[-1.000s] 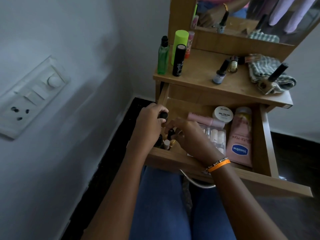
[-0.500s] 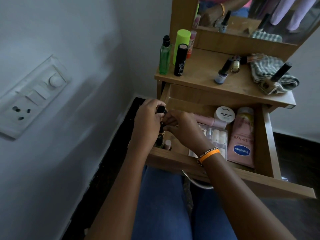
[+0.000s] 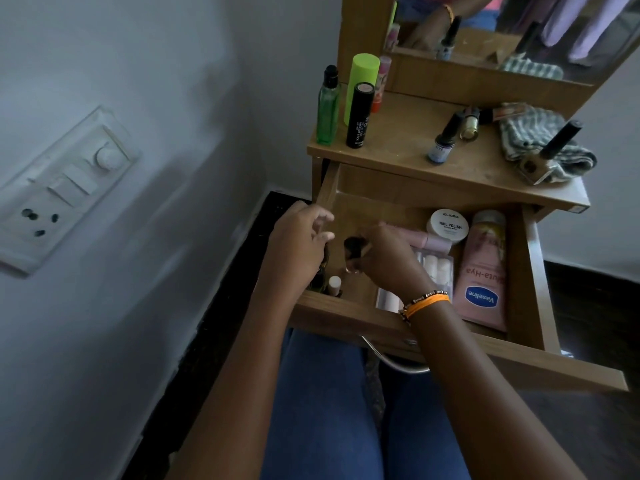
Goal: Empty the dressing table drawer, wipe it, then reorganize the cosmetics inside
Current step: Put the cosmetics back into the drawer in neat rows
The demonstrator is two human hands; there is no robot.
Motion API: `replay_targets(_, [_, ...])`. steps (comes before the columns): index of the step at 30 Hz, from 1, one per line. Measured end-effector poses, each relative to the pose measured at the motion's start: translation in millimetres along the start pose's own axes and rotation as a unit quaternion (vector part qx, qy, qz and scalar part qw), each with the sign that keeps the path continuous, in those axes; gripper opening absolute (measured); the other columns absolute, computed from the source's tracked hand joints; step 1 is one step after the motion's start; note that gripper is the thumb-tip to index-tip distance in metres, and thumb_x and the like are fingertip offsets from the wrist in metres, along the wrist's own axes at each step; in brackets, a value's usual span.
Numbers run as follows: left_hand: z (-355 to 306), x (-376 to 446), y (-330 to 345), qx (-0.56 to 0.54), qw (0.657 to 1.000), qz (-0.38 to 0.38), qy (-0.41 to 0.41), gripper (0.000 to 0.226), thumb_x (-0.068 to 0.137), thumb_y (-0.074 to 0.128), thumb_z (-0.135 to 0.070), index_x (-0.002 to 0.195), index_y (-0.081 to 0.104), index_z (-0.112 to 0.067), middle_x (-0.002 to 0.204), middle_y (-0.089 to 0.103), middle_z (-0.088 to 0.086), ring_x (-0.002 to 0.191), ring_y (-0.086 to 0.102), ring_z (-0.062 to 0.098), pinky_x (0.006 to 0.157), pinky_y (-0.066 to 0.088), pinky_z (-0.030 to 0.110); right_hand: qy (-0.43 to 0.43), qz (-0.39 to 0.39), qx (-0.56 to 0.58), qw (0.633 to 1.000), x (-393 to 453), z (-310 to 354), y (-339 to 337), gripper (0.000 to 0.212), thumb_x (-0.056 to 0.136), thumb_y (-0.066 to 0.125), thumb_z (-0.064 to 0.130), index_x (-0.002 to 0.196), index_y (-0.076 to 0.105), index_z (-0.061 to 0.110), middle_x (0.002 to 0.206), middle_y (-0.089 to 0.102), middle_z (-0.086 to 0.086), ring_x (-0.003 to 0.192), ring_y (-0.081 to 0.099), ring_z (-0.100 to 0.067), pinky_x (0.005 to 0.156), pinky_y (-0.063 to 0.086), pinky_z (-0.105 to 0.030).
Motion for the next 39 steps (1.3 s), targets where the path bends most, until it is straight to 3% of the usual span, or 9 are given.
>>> replay_targets(4, [7, -1, 2, 0.034, 0.999, -0.006, -0.037, 0.012, 0.089, 0.061, -0.022, 0.088, 0.069, -0.013, 0.100, 0.055, -0.005, 0.070, 0.046, 0.000, 0.055, 0.027, 0.008, -0.042, 0.088, -0.003, 0.995, -4, 10, 11, 0.025, 0.073, 0.072, 0.004, 0.098, 0.069, 0.010, 0.100, 0.070, -0.007, 0.095, 0.064, -0.021, 0.082, 0.052, -0.031])
replay_targets(8, [8, -4, 3, 0.030, 0.998, 0.003, -0.051, 0.017, 0.083, 0.068, -0.031, 0.081, 0.070, -0.014, 0.091, 0.050, -0.008, 0.065, 0.045, -0.002, 0.054, 0.027, 0.009, -0.066, 0.101, -0.030, 0.992, -6, 17, 14, 0.035, 0.078, 0.066, 0.003, 0.112, 0.066, 0.012, 0.111, 0.068, -0.010, 0.104, 0.062, -0.024, 0.086, 0.048, -0.029])
replay_targets(18, [11, -1, 9, 0.031, 0.998, 0.018, -0.056, 0.019, 0.082, 0.068, -0.032, 0.079, 0.069, -0.013, 0.089, 0.052, -0.003, 0.065, 0.049, 0.002, 0.055, 0.033, 0.014, -0.021, 0.139, 0.041, 0.989, -13, 10, 11, 0.042, 0.079, 0.067, 0.002, 0.118, 0.058, 0.014, 0.113, 0.064, -0.008, 0.100, 0.060, -0.019, 0.080, 0.046, -0.025])
replay_targets(23, [4, 4, 8, -0.012, 0.999, -0.012, -0.031, 0.014, 0.083, 0.068, -0.027, 0.087, 0.068, -0.014, 0.088, 0.053, 0.000, 0.071, 0.055, 0.010, 0.068, 0.051, 0.031, 0.016, 0.012, 0.114, 0.993, -17, -15, -30, 0.022, 0.081, 0.063, 0.004, 0.102, 0.064, 0.008, 0.100, 0.068, -0.008, 0.087, 0.064, -0.017, 0.067, 0.048, -0.020])
replay_targets(25, [-15, 7, 7, -0.020, 1.000, -0.021, 0.007, 0.012, 0.084, 0.066, -0.025, 0.091, 0.068, -0.015, 0.088, 0.054, -0.001, 0.069, 0.052, 0.003, 0.065, 0.046, 0.019, 0.031, -0.082, 0.165, 0.982, -25, -32, -58, 0.010, 0.083, 0.063, 0.009, 0.092, 0.067, 0.012, 0.085, 0.067, 0.002, 0.073, 0.062, -0.006, 0.065, 0.051, -0.021])
replay_targets(27, [-43, 13, 10, -0.026, 0.999, -0.018, 0.042, 0.009, 0.085, 0.064, -0.024, 0.091, 0.068, -0.019, 0.087, 0.055, -0.004, 0.068, 0.050, -0.002, 0.059, 0.036, 0.005, 0.040, -0.225, 0.178, 0.957, -35, -51, -95, 0.006, 0.083, 0.064, 0.012, 0.087, 0.065, 0.016, 0.072, 0.060, 0.013, 0.063, 0.055, 0.003, 0.059, 0.044, -0.012])
replay_targets(31, [-100, 42, 28, -0.085, 0.995, -0.014, 0.054, 0.015, 0.087, 0.063, -0.024, 0.102, 0.061, -0.021, 0.080, 0.052, -0.009, 0.066, 0.048, -0.002, 0.055, 0.035, 0.006, 0.096, -0.443, 0.197, 0.869, -43, -86, -160, 0.020, 0.086, 0.062, 0.015, 0.105, 0.056, 0.014, 0.068, 0.049, 0.014, 0.062, 0.049, 0.002, 0.056, 0.037, -0.004])
replay_targets(35, [-134, 85, 49, -0.145, 0.989, -0.030, 0.019, 0.038, 0.084, 0.068, -0.024, 0.117, 0.049, -0.017, 0.083, 0.052, -0.006, 0.070, 0.050, 0.004, 0.055, 0.032, 0.013, 0.129, -0.496, 0.168, 0.842, -31, -107, -196, 0.044, 0.085, 0.063, 0.017, 0.125, 0.045, 0.014, 0.070, 0.047, 0.009, 0.075, 0.052, -0.010, 0.060, 0.034, -0.014])
replay_targets(39, [-145, 116, 70, -0.101, 0.994, -0.003, 0.034, 0.035, 0.083, 0.068, -0.022, 0.116, 0.058, -0.018, 0.113, 0.061, 0.012, 0.104, 0.058, 0.024, 0.073, 0.040, 0.023, 0.141, -0.455, 0.106, 0.873, -13, -124, -208, 0.033, 0.082, 0.067, 0.024, 0.111, 0.060, 0.012, 0.077, 0.058, -0.003, 0.079, 0.057, -0.021, 0.065, 0.035, -0.023])
Point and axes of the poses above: each hand's wrist, its own x-axis towards the middle knuckle, its own y-axis out of the palm, z = x × y, the point moved 6 cm from there along x, towards the middle knuckle
